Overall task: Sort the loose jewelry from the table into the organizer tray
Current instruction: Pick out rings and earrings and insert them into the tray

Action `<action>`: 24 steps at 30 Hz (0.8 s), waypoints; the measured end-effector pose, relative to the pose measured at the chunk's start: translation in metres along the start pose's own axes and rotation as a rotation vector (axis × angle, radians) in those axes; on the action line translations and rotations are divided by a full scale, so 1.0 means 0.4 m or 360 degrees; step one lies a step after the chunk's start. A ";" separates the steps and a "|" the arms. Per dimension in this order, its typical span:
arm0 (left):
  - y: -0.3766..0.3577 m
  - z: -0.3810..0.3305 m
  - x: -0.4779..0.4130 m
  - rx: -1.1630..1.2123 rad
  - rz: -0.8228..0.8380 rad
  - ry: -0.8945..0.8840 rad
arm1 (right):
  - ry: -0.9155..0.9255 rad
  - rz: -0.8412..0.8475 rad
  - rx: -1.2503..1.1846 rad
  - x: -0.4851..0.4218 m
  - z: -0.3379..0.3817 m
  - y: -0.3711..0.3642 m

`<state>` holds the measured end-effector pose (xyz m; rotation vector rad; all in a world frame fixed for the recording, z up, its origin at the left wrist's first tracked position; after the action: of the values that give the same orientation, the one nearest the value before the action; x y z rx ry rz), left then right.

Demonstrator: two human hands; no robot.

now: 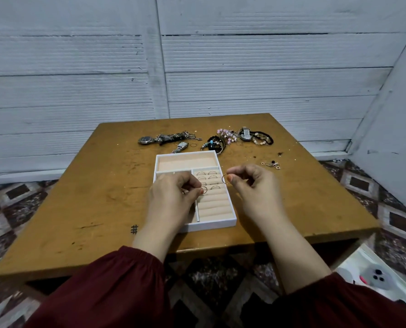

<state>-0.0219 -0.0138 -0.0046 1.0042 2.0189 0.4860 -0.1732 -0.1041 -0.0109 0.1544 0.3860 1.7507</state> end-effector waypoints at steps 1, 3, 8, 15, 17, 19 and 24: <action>-0.003 0.003 -0.001 -0.0025 0.0007 -0.0010 | 0.0002 -0.0008 0.0014 0.000 -0.002 -0.002; -0.010 0.007 -0.001 -0.0097 0.0040 -0.0027 | 0.0002 -0.0031 0.0052 -0.001 -0.006 -0.006; -0.020 0.000 -0.002 -0.0282 0.0091 -0.0101 | -0.0017 -0.0058 0.0075 -0.004 -0.016 -0.009; -0.014 -0.022 -0.005 -0.0463 0.0145 -0.0199 | -0.0035 -0.0064 0.0092 -0.013 -0.022 -0.008; -0.014 -0.027 -0.004 -0.0488 0.0158 -0.0272 | -0.0036 -0.0066 0.0089 -0.014 -0.022 -0.008; -0.015 -0.027 -0.005 -0.0537 0.0181 -0.0325 | -0.0038 -0.0067 0.0104 -0.014 -0.021 -0.008; -0.018 -0.030 -0.005 -0.0662 0.0268 -0.0352 | -0.0043 -0.0067 0.0135 -0.015 -0.024 -0.009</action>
<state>-0.0344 -0.0197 -0.0011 0.9240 1.5599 0.8095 -0.1717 -0.1110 -0.0205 0.2289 0.4411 1.6900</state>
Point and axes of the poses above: each hand's wrist, its own x-axis away from the middle knuckle, its own y-axis out of the back of the hand, z = x × y, the point moved 3 cm from there along -x, towards the middle knuckle, and after that the axes turned 15 degrees about -y, right-handed, at the moved point
